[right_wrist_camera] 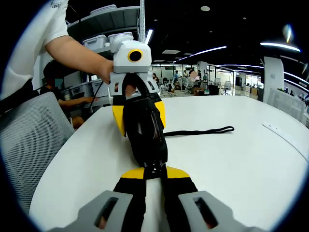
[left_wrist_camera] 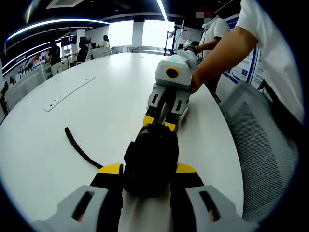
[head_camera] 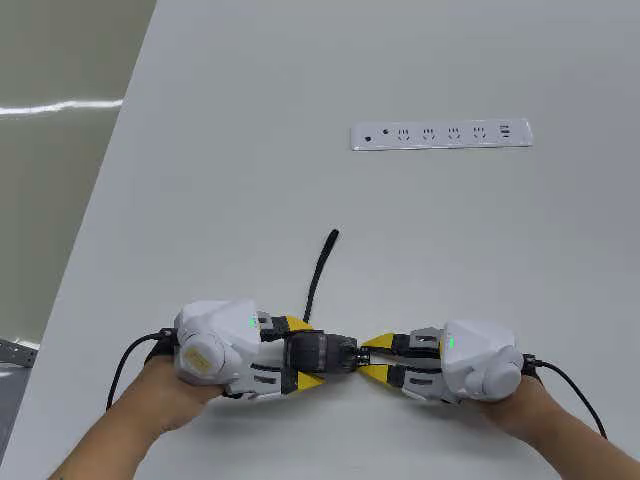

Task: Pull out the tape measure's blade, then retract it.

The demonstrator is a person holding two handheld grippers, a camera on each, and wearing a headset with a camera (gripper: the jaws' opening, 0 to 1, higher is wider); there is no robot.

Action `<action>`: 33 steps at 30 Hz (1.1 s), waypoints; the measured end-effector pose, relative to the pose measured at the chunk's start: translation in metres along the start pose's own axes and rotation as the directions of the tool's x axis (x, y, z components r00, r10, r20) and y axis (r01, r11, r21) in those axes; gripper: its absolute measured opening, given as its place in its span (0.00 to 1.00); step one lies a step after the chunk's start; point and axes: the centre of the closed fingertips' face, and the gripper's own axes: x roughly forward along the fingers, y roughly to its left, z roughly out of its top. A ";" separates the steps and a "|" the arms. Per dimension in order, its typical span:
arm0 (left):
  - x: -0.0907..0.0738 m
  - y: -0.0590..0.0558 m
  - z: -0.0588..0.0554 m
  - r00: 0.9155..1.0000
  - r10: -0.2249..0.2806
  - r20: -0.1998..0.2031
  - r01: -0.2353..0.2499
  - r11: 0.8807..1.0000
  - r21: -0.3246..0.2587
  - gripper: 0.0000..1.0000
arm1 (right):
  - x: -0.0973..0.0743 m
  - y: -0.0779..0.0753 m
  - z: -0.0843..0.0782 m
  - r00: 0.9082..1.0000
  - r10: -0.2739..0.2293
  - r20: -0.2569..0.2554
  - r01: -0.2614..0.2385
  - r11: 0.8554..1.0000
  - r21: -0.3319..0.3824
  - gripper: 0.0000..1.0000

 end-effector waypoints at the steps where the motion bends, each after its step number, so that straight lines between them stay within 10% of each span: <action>1: 0.000 0.000 0.000 1.000 0.000 0.000 0.000 1.000 0.000 0.34 | 0.000 0.000 0.000 1.000 0.002 0.000 -0.002 1.000 0.003 0.12; 33: 0.002 -0.003 0.002 1.000 -0.008 0.008 0.008 1.000 0.017 0.33 | -0.022 -0.001 -0.008 1.000 -0.009 -0.014 0.009 1.000 -0.003 0.11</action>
